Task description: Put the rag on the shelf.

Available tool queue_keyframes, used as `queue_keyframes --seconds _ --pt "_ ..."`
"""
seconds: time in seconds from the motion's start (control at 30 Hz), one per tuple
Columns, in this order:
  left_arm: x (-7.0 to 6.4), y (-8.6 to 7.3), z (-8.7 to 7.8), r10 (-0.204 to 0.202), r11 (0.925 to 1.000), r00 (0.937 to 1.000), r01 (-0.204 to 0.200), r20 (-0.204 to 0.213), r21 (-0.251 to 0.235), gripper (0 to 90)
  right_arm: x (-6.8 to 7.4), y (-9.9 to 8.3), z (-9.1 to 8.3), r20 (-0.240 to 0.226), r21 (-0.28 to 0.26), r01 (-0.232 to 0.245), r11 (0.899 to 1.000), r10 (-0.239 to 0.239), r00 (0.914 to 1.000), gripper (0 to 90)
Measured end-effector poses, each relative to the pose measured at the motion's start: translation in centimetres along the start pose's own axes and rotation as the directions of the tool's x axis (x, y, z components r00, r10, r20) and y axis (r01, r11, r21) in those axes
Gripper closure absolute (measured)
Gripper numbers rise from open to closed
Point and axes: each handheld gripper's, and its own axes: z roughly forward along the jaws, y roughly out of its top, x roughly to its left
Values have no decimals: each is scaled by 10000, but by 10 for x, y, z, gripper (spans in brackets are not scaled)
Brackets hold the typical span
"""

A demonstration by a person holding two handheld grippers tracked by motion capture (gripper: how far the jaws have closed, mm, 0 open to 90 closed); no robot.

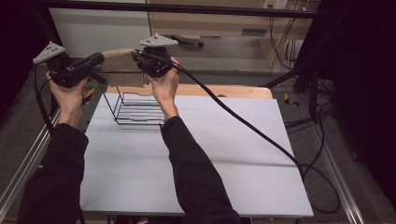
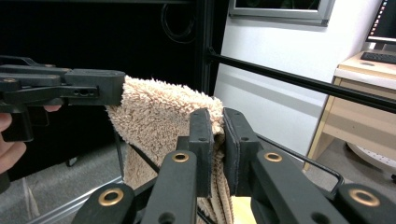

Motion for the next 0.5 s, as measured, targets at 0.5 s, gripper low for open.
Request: queue_keyframes --seconds 0.5 --pt "-3 -13 -8 -5 9995 9998 -2 223 308 839 8 -2 -7 -128 721 374 9967 -366 9992 820"
